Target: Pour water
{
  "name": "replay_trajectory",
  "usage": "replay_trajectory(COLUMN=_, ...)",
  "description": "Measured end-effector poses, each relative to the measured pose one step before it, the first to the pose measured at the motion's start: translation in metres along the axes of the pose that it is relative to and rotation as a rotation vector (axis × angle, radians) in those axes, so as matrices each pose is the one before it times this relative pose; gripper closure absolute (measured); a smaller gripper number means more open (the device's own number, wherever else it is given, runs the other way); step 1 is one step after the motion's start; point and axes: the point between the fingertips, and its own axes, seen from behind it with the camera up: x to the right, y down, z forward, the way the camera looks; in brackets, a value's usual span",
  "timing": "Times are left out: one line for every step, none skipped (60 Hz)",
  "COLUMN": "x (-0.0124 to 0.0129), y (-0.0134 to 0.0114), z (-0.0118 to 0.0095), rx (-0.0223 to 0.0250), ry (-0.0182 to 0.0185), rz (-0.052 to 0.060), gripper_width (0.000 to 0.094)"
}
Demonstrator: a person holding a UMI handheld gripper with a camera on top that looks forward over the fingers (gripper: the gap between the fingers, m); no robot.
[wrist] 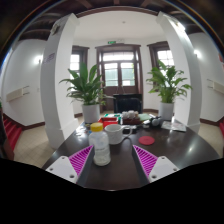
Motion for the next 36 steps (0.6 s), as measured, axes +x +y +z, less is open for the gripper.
replay_trajectory(x=-0.00232, y=0.00005, z=0.00317, rx=-0.00806, ry=-0.00927, rz=-0.0005, gripper_width=0.0184)
replay_trajectory(x=-0.00197, y=0.00080, z=0.00368, rx=-0.00787, ry=-0.00840, rz=-0.0035, gripper_width=0.0183)
replay_trajectory(x=-0.00162, y=0.00049, z=0.00326, rx=-0.00848, ry=-0.00714, rz=-0.0059, gripper_width=0.0182)
replay_trajectory(x=-0.00112, y=0.00016, z=0.00356, rx=-0.00860, ry=-0.00623, rz=-0.0069, gripper_width=0.0182)
replay_trajectory(x=-0.00056, y=0.00075, z=0.00354, rx=-0.00751, ry=-0.00468, rz=-0.0090, gripper_width=0.0181)
replay_trajectory(x=0.00007, y=0.00035, z=0.00362, rx=-0.00621, ry=-0.00311, rz=-0.0103, gripper_width=0.0180)
replay_trajectory(x=-0.00006, y=-0.00081, z=0.00347, rx=-0.00562, ry=-0.00176, rz=-0.0092, gripper_width=0.0180)
replay_trajectory(x=0.00176, y=-0.00090, z=0.00448, rx=-0.00461, ry=-0.00003, rz=-0.0071, gripper_width=0.0178)
replay_trajectory(x=0.00025, y=-0.00066, z=0.00411, rx=-0.00302, ry=-0.00012, rz=-0.0060, gripper_width=0.0176)
replay_trajectory(x=0.00081, y=-0.00222, z=0.00586, rx=-0.00081, ry=-0.00132, rz=-0.0049, gripper_width=0.0174)
replay_trajectory(x=0.00127, y=-0.00325, z=0.00499, rx=0.00091, ry=-0.00162, rz=-0.0045, gripper_width=0.0173)
replay_trajectory(x=0.00148, y=-0.00354, z=0.00478, rx=0.00135, ry=-0.00164, rz=-0.0039, gripper_width=0.0174)
replay_trajectory(x=0.00203, y=-0.00338, z=0.00538, rx=0.00172, ry=-0.00048, rz=-0.0038, gripper_width=0.0175)
replay_trajectory(x=0.00284, y=-0.00349, z=0.00507, rx=0.00124, ry=0.00184, rz=-0.0031, gripper_width=0.0174)
replay_trajectory(x=0.00585, y=-0.00319, z=0.00589, rx=0.00011, ry=0.00396, rz=-0.0023, gripper_width=0.0175)
replay_trajectory(x=0.00358, y=-0.00259, z=0.00599, rx=-0.00157, ry=0.00439, rz=-0.0013, gripper_width=0.0174)
replay_trajectory(x=0.00396, y=-0.00284, z=0.00529, rx=-0.00305, ry=0.00412, rz=-0.0019, gripper_width=0.0174)
replay_trajectory(x=0.00417, y=-0.00263, z=0.00521, rx=-0.00233, ry=0.00314, rz=-0.0026, gripper_width=0.0174)
replay_trajectory(x=0.00423, y=-0.00329, z=0.00509, rx=0.00018, ry=0.00206, rz=-0.0046, gripper_width=0.0174)
replay_trajectory(x=0.00435, y=-0.00398, z=0.00502, rx=0.00255, ry=0.00274, rz=-0.0059, gripper_width=0.0174)
replay_trajectory(x=0.00461, y=-0.00378, z=0.00487, rx=0.00255, ry=0.00393, rz=-0.0062, gripper_width=0.0174)
replay_trajectory(x=0.00585, y=-0.00398, z=0.00540, rx=0.00133, ry=0.00598, rz=-0.0053, gripper_width=0.0175)
replay_trajectory(x=0.00602, y=-0.00253, z=0.00545, rx=-0.00103, ry=0.00660, rz=-0.0039, gripper_width=0.0175)
replay_trajectory(x=0.00555, y=-0.00176, z=0.00520, rx=-0.00353, ry=0.00633, rz=-0.0029, gripper_width=0.0177)
replay_trajectory(x=0.00544, y=-0.00170, z=0.00427, rx=-0.00402, ry=0.00454, rz=-0.0025, gripper_width=0.0176)
replay_trajectory(x=0.00385, y=-0.00262, z=0.00461, rx=-0.00360, ry=0.00112, rz=-0.0025, gripper_width=0.0177)
replay_trajectory(x=0.00119, y=-0.00191, z=0.00724, rx=0.00057, ry=0.00414, rz=-0.0037, gripper_width=0.0175)
replay_trajectory(x=0.00582, y=-0.00435, z=0.00072, rx=-0.00011, ry=-0.00560, rz=-0.0020, gripper_width=0.0175)
replay_trajectory(x=0.00127, y=-0.00207, z=0.00712, rx=0.00331, ry=0.00535, rz=-0.0015, gripper_width=0.0174)
replay_trajectory(x=0.00891, y=-0.00406, z=0.00127, rx=-0.00015, ry=-0.00301, rz=0.0011, gripper_width=0.0177)
replay_trajectory(x=0.00568, y=-0.00224, z=0.00449, rx=-0.00039, ry=0.00318, rz=0.0020, gripper_width=0.0176)
replay_trajectory(x=0.00532, y=-0.00251, z=0.00423, rx=-0.00039, ry=0.00239, rz=0.0029, gripper_width=0.0176)
replay_trajectory(x=0.00132, y=0.00017, z=0.00697, rx=0.00132, ry=0.00509, rz=0.0029, gripper_width=0.0177)
replay_trajectory(x=0.00572, y=-0.00304, z=0.00185, rx=-0.00082, ry=-0.00727, rz=0.0036, gripper_width=0.0183)
replay_trajectory(x=0.00423, y=-0.00164, z=0.00453, rx=0.00063, ry=-0.00211, rz=0.0028, gripper_width=0.0190)
replay_trajectory(x=0.00535, y=-0.00146, z=0.00498, rx=-0.00099, ry=0.00036, rz=0.0029, gripper_width=0.0203)
